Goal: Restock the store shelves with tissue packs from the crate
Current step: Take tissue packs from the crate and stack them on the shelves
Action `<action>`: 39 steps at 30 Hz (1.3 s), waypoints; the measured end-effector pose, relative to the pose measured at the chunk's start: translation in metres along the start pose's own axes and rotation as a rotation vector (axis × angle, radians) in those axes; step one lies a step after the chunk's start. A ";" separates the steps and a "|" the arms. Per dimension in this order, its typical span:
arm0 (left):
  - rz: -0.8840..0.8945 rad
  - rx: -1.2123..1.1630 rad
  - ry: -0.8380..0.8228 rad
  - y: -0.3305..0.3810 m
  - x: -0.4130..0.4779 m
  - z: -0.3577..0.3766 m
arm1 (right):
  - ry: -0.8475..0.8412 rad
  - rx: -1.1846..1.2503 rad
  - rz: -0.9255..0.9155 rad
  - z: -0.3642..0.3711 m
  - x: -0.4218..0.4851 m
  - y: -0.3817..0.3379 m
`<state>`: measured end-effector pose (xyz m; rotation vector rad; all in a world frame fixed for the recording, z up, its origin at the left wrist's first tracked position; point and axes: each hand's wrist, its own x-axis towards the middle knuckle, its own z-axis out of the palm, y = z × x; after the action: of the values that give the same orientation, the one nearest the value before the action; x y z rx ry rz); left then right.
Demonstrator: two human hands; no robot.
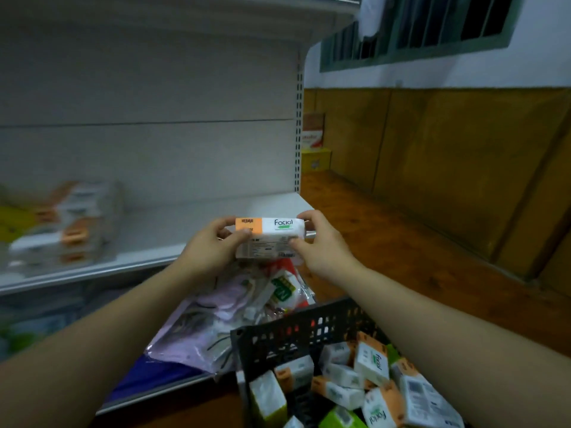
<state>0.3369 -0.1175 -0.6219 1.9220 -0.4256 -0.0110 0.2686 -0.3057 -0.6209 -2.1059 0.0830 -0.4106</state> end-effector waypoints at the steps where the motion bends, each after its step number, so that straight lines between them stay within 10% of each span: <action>1: 0.006 0.016 0.017 -0.002 0.000 -0.015 | 0.004 -0.027 -0.025 0.011 0.004 -0.009; 20: 0.066 0.461 0.300 -0.122 0.008 -0.170 | -0.199 -0.396 -0.097 0.220 0.070 -0.075; 39: -0.230 1.064 -0.015 -0.159 0.124 -0.152 | -0.294 -0.359 -0.160 0.271 0.159 -0.020</action>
<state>0.5298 0.0334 -0.6830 3.0127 -0.2163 0.0630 0.5029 -0.1100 -0.6953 -2.5158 -0.1984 -0.1833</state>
